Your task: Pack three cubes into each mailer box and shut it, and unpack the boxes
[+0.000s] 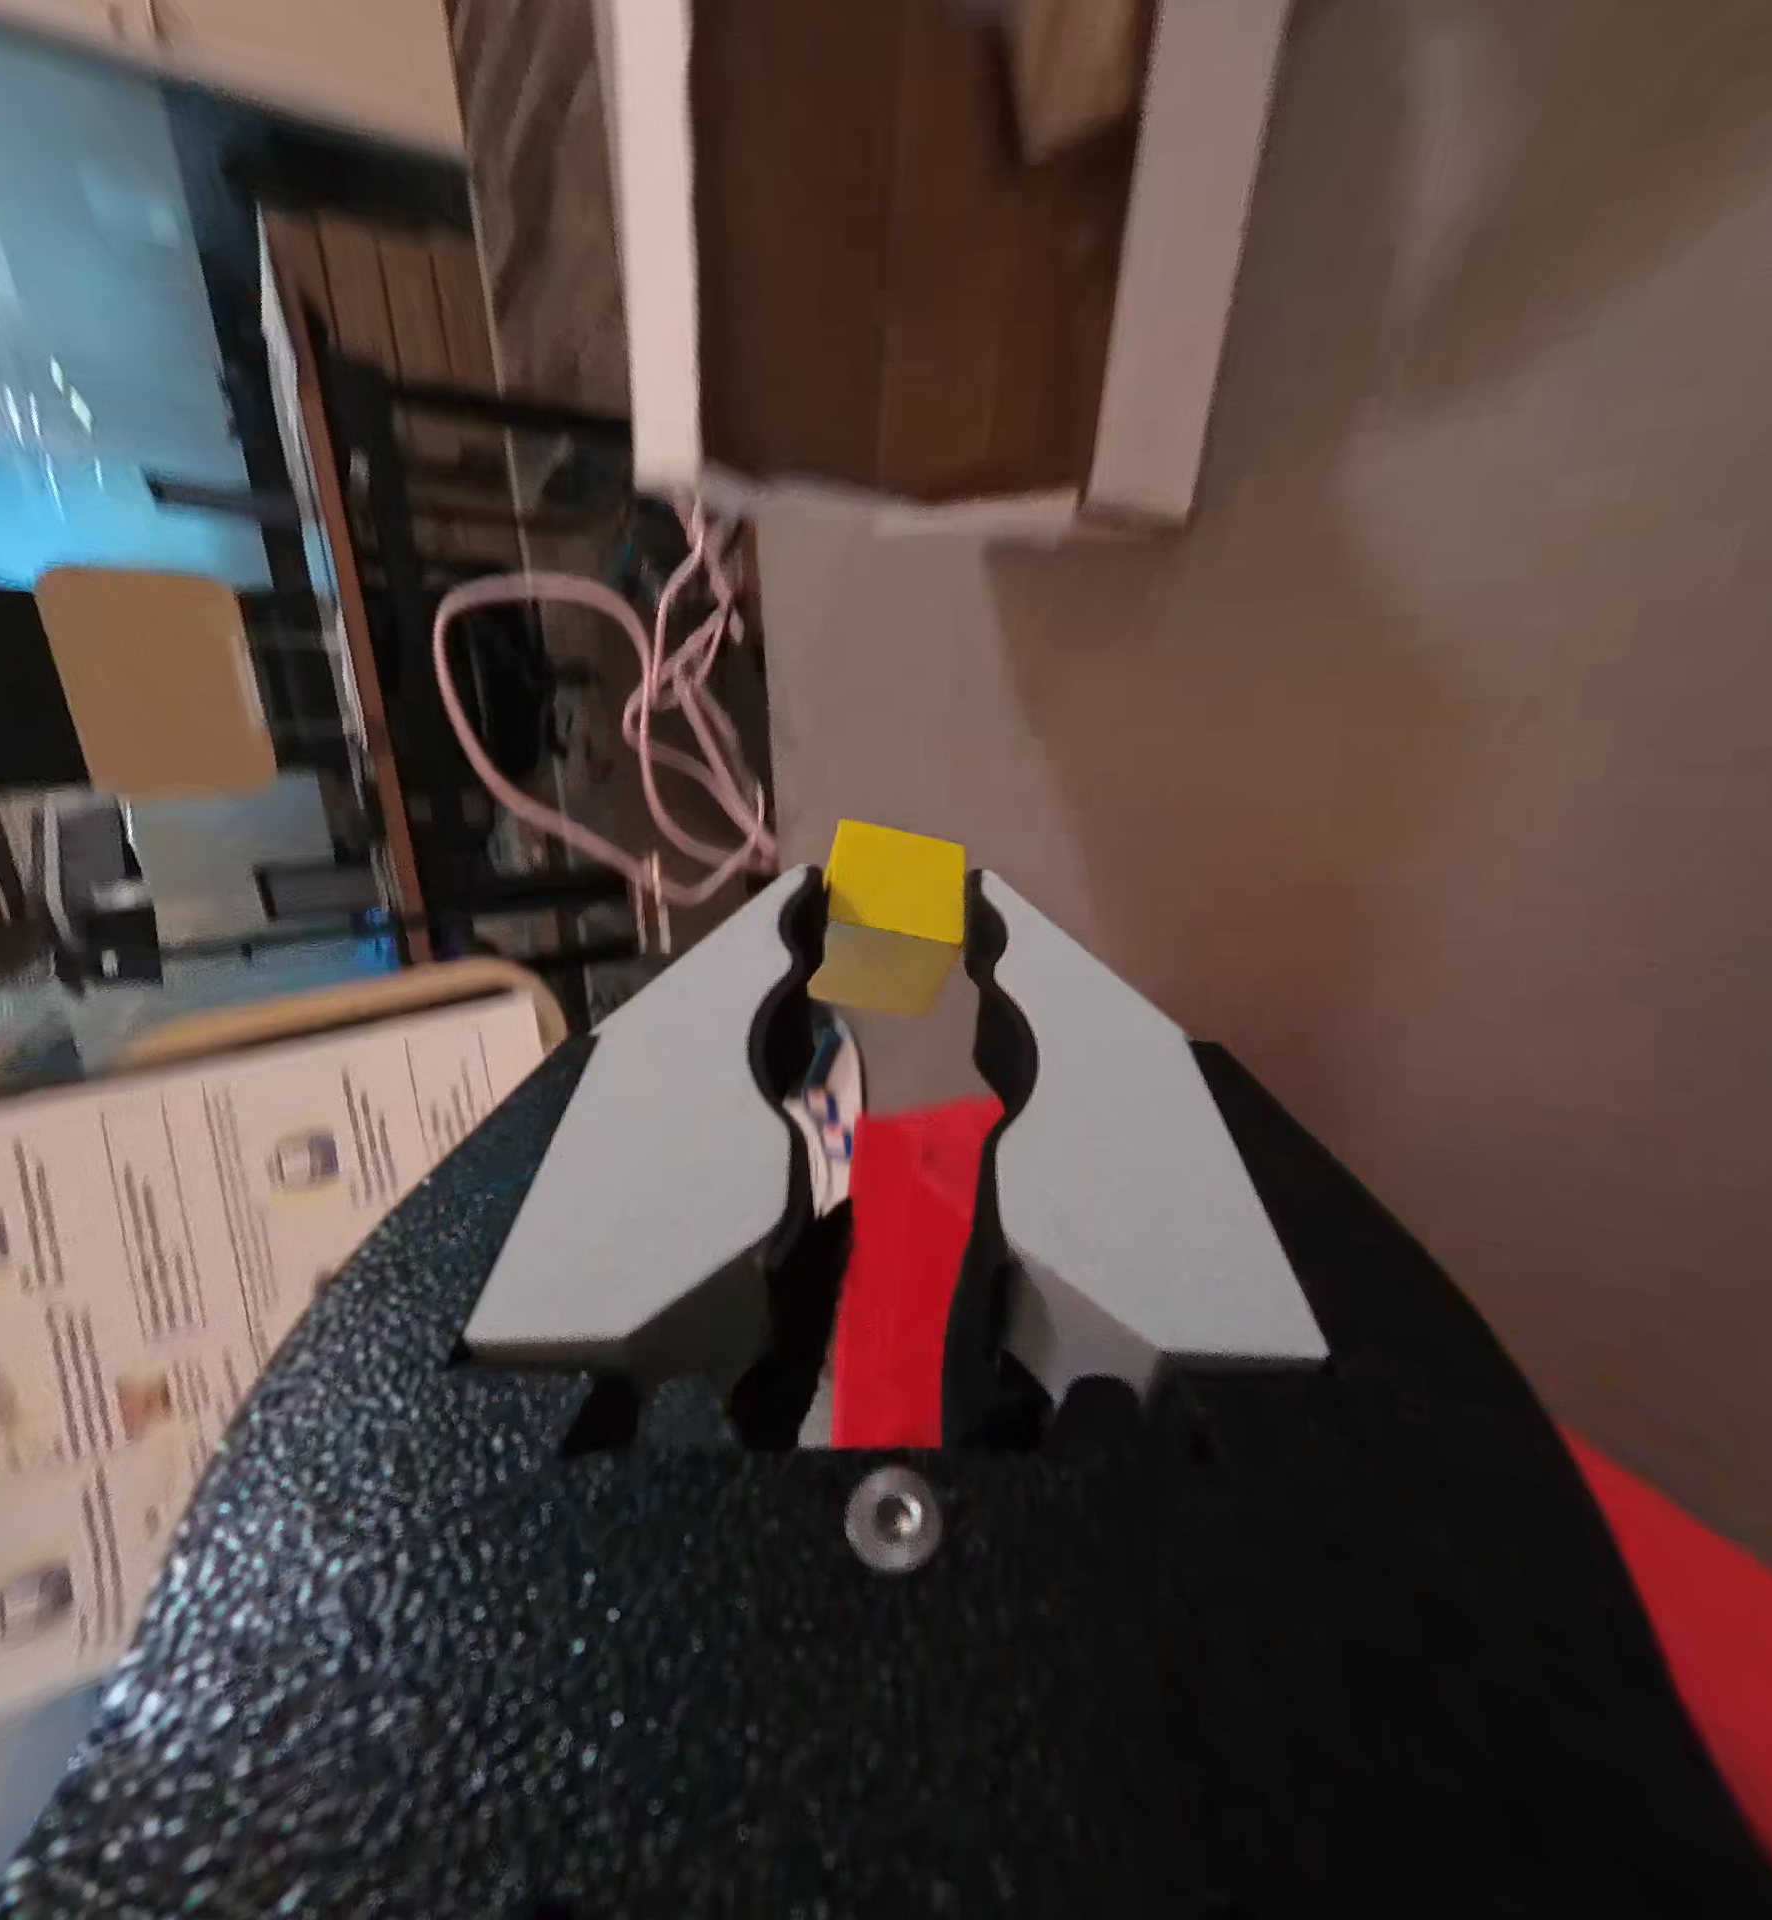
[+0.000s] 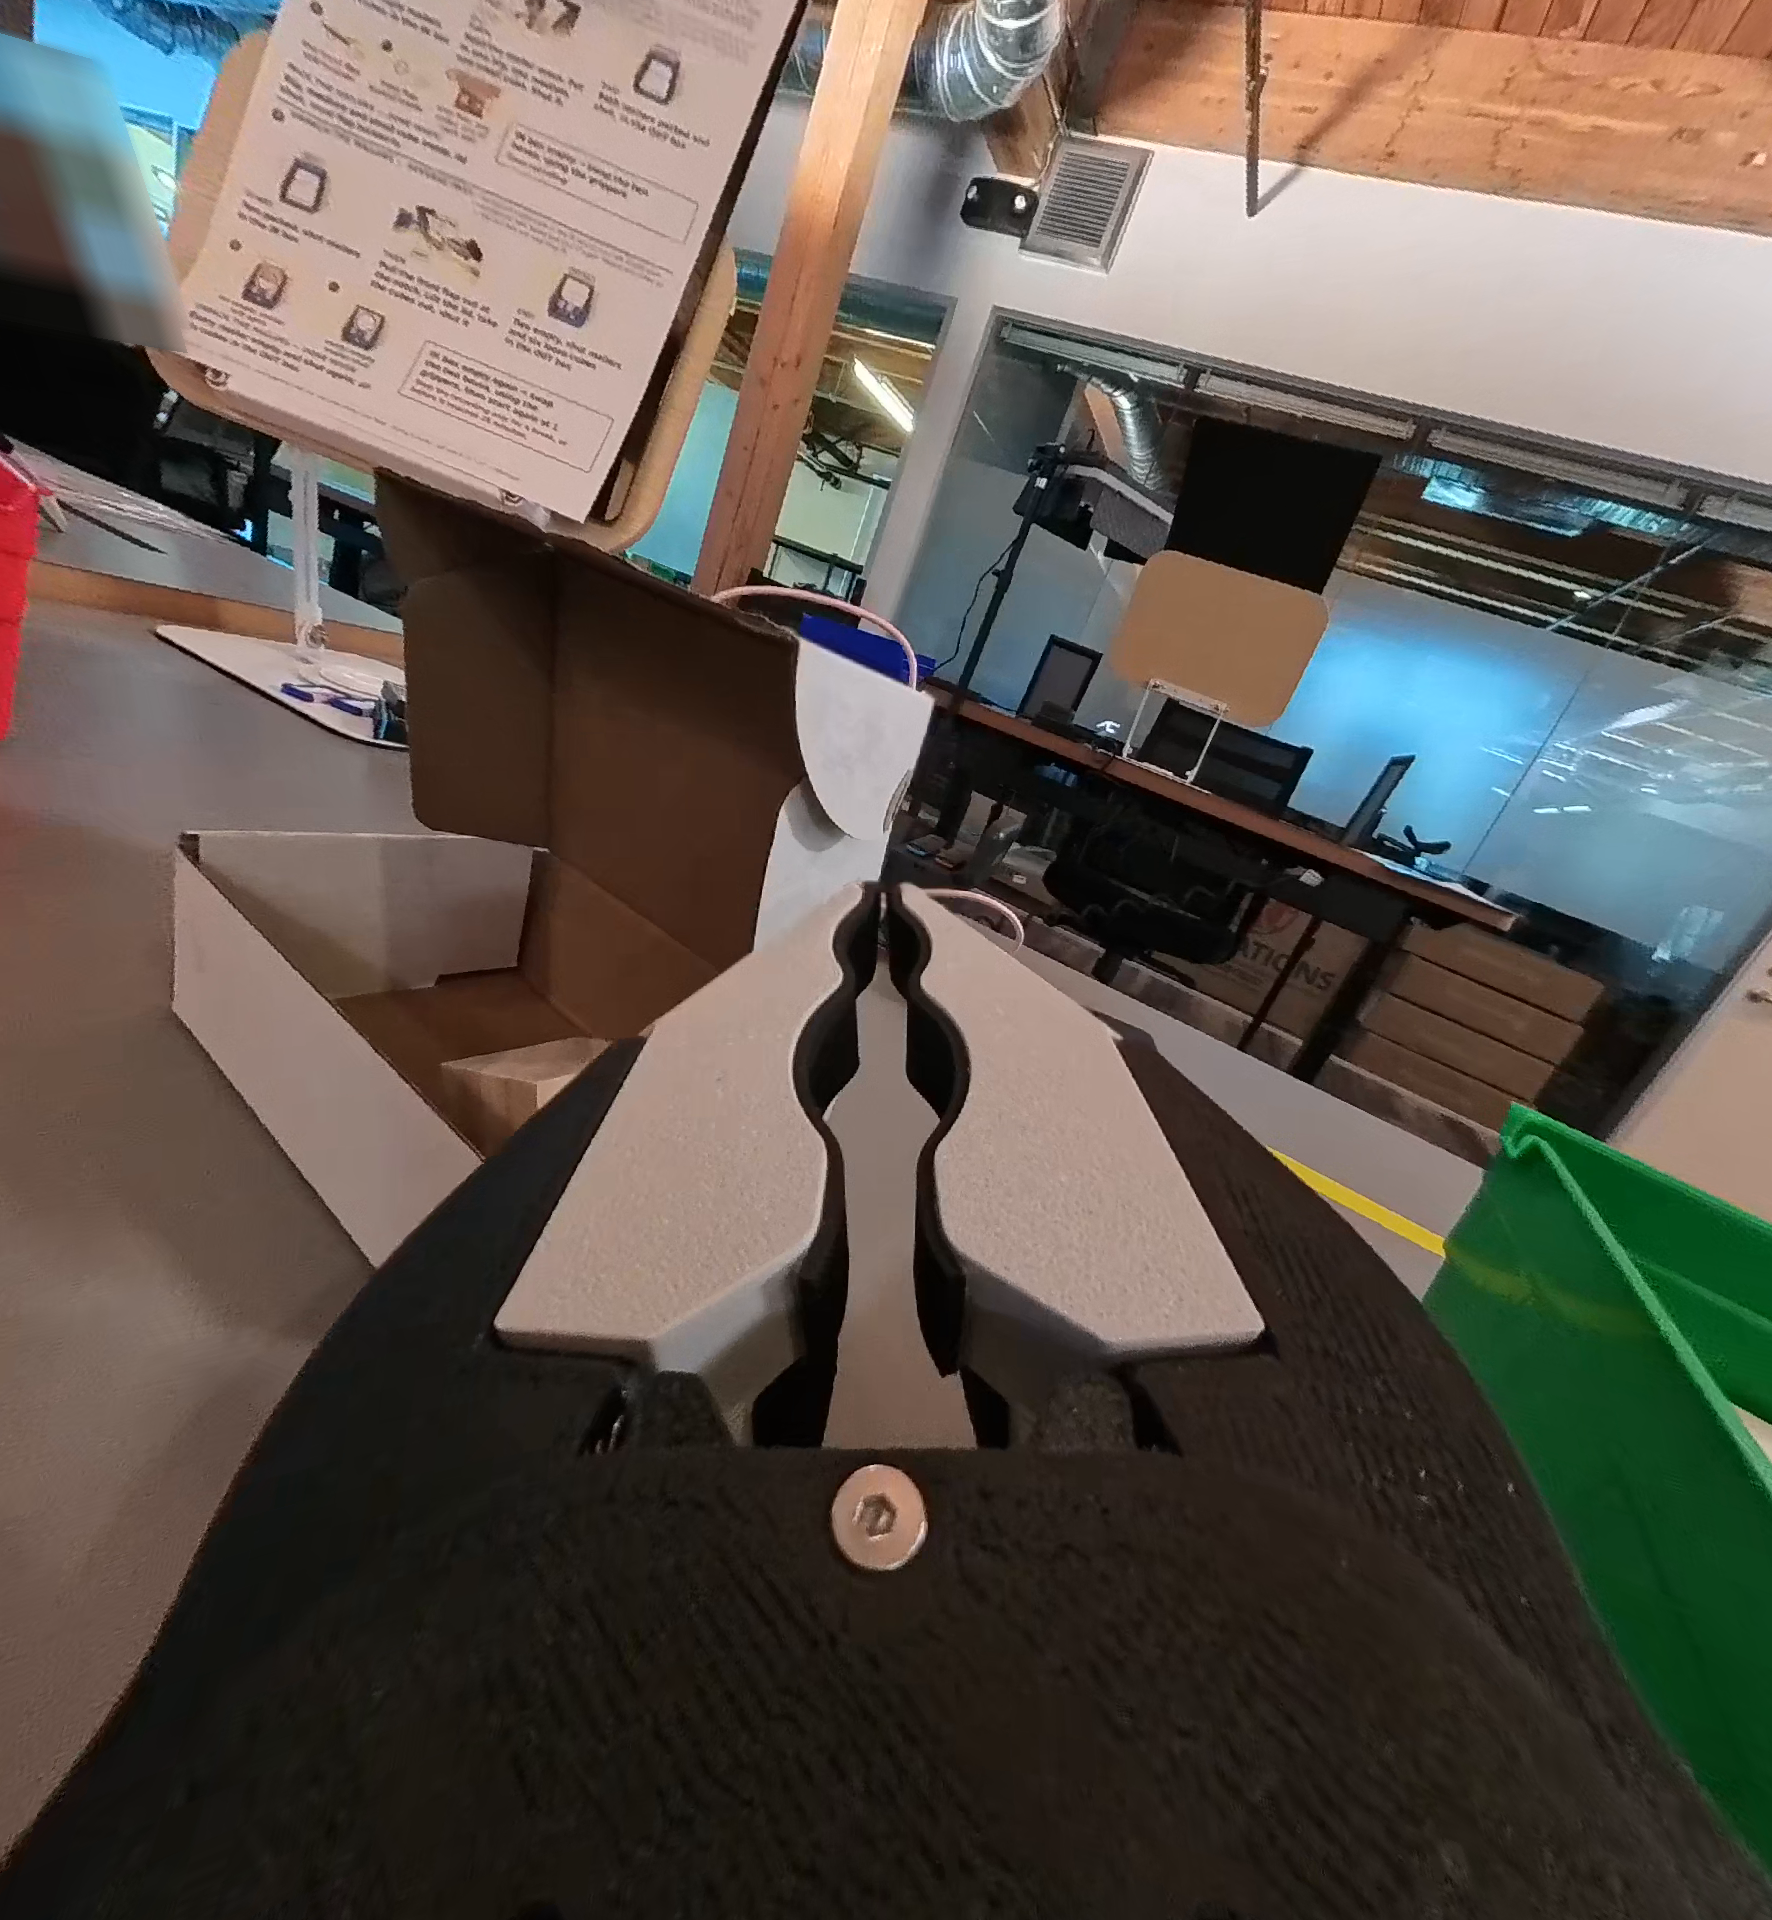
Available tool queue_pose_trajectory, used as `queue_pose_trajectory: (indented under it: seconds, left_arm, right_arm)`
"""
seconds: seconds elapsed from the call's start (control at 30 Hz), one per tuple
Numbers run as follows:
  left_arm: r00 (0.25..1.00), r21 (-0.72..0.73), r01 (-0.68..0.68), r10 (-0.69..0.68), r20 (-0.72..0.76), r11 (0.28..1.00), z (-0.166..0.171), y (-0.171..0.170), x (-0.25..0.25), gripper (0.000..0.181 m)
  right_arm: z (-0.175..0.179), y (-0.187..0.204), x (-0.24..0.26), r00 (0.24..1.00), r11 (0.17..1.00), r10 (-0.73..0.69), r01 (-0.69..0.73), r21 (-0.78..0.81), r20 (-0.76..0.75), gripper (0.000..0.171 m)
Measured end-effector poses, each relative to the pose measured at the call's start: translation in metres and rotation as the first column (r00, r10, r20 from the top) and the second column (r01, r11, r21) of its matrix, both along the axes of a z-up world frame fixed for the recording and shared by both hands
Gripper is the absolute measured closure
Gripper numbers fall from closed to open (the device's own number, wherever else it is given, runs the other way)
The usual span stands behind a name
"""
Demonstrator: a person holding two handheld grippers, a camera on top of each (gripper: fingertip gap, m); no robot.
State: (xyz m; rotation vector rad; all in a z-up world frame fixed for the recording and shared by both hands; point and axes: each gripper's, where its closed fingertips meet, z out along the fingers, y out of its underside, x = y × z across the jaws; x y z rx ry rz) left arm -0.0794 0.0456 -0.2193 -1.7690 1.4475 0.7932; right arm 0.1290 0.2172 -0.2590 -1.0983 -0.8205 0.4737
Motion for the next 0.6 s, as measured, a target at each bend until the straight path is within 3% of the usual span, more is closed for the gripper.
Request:
queue_pose_trajectory:
  seconds: [0.13,0.27,0.4,0.6]
  left_arm:
    - [0.991,-0.013,0.132,-0.132,0.009,0.991,-0.018,0.027,0.075,0.156]
    - [0.986,0.002,0.156,-0.156,0.062,0.988,-0.037,0.062,0.119,0.156]
    - [0.979,0.005,0.165,-0.164,0.123,0.986,-0.059,0.093,0.139,0.156]
    - [0.968,0.016,0.050,-0.052,0.244,0.999,-0.083,0.125,0.132,0.156]
  right_arm:
    - [0.002,-0.001,0.001,1.000,1.000,0.007,-0.007,0.001,-0.008,0.171]
    - [0.004,-0.003,0.005,1.000,1.000,0.014,-0.014,0.000,-0.024,0.171]
    - [0.007,-0.003,0.006,0.999,1.000,0.017,-0.017,0.003,-0.037,0.171]
    - [0.009,-0.002,0.006,0.998,1.000,0.016,-0.016,-0.002,-0.053,0.170]
